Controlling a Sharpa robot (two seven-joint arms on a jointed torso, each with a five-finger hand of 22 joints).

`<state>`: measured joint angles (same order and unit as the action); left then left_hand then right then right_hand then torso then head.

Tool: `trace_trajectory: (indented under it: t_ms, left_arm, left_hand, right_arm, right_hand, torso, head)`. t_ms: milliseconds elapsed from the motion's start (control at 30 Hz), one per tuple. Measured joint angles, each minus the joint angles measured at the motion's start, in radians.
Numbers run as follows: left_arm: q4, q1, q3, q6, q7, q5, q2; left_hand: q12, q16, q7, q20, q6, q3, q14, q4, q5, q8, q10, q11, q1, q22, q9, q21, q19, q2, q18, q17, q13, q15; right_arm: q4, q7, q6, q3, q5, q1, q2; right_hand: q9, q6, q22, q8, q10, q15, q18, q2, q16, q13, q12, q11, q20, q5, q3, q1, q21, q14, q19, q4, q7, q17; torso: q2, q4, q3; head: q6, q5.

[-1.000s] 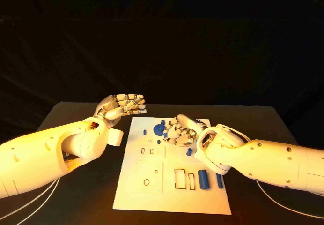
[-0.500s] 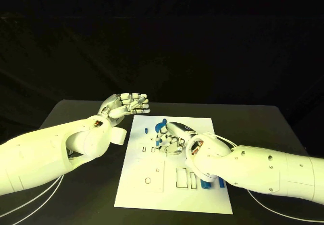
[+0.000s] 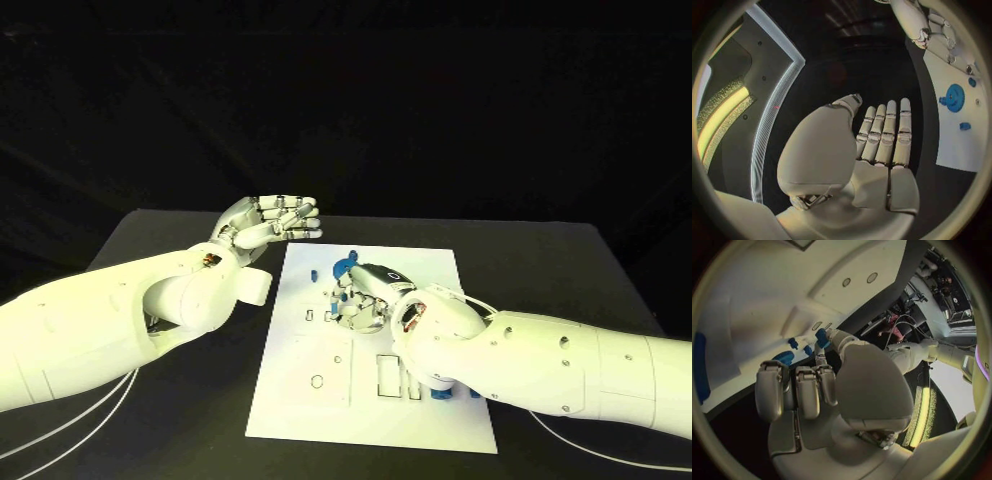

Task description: Assemble the parts on the task board

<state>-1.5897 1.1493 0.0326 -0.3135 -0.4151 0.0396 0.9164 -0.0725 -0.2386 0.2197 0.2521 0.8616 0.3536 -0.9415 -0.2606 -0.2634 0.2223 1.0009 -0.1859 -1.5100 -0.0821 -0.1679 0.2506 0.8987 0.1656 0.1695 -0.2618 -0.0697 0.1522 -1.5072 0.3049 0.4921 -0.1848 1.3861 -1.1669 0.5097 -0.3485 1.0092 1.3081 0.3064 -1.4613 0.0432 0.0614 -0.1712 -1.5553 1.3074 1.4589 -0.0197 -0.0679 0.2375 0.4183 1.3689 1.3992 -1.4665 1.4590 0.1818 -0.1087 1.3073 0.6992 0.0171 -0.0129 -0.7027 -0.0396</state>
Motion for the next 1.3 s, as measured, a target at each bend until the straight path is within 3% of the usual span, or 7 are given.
trace_trajectory:
  t_ms: [733,1300]
  left_arm:
    - [0.004,0.000,0.000,0.001,0.002,0.000,-0.004]
    - [0.006,0.000,0.000,0.002,0.003,0.000,-0.004]
  left_hand:
    - [0.000,0.000,0.000,0.000,0.000,0.000,0.000,0.000,0.000,0.000,0.000,0.000,0.000,0.000,-0.001,0.000,0.000,0.000,0.000,0.000,0.000,0.000]
    - [0.000,0.000,0.000,0.000,0.000,0.000,0.000,0.000,0.000,0.000,0.000,0.000,0.000,0.000,0.000,0.000,0.000,0.000,0.000,0.000,0.000,0.000]
  right_arm:
    - [0.028,0.021,-0.027,-0.004,0.033,0.015,-0.022]
    - [0.029,0.029,-0.027,-0.003,0.050,0.016,-0.024]
  right_hand:
    - [0.000,-0.002,0.000,0.000,0.000,0.000,0.000,-0.003,0.000,0.000,-0.004,0.000,0.000,0.003,0.000,-0.003,0.000,0.000,0.000,0.000,0.002,0.001]
    - [0.000,-0.002,-0.001,0.032,0.000,0.000,0.000,-0.015,0.000,0.000,-0.013,-0.001,0.000,0.003,0.000,-0.015,-0.009,0.000,0.000,0.000,0.002,0.000]
  torso:
    - [-0.001,-0.0007,0.0002]
    - [-0.001,-0.0012,0.0005]
  head:
    - [-0.003,0.003]
    - [-0.003,0.002]
